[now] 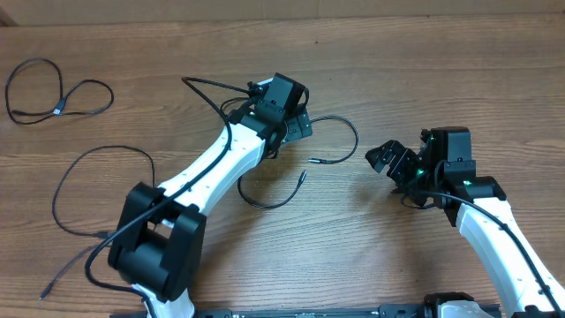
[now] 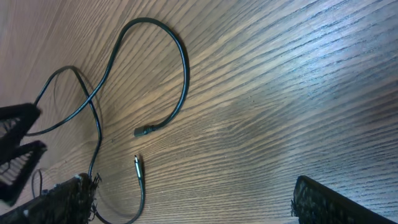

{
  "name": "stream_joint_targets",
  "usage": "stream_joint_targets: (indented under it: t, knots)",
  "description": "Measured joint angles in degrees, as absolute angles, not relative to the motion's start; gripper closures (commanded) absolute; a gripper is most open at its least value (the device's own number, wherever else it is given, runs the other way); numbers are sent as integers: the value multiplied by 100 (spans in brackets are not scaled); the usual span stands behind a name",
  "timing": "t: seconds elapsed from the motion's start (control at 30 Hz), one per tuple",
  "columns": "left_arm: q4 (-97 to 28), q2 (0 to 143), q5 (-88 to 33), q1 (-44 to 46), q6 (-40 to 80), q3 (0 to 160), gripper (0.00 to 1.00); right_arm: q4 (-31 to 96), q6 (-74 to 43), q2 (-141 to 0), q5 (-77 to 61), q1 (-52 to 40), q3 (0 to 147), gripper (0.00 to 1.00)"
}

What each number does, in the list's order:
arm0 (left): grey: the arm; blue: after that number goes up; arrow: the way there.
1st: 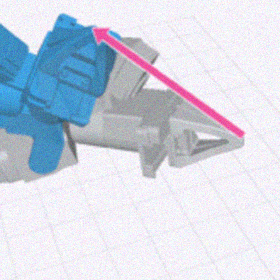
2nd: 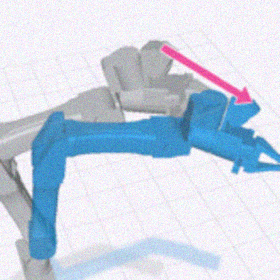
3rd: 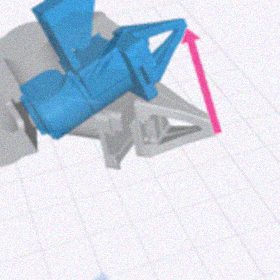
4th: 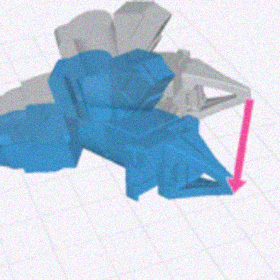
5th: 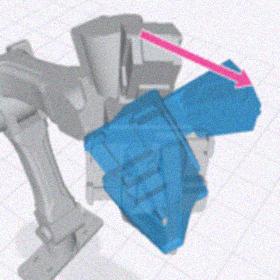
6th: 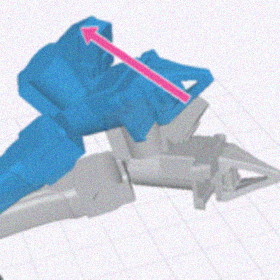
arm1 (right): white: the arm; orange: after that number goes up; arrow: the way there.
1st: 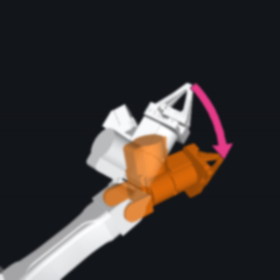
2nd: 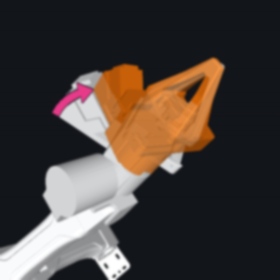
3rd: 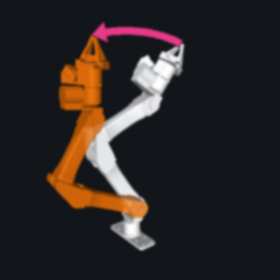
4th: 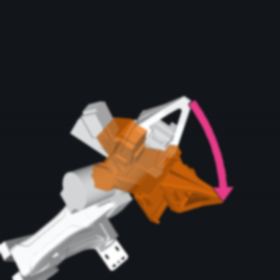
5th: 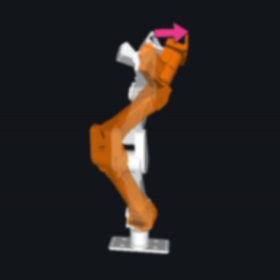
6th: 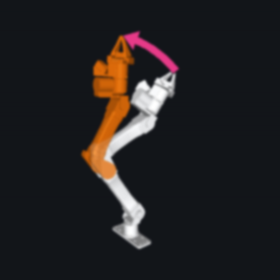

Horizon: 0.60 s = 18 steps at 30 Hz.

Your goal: Untangle cables

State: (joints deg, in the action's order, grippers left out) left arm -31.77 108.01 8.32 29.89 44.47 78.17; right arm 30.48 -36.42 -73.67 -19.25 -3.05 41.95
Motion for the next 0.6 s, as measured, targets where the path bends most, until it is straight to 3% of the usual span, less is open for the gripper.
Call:
stream_joint_targets:
  t: [0.6]
  knots:
    - [-2281,11828,1131,3262,5433,7802,1,3048,-3645,-7367,-1925,-305,4198,0]
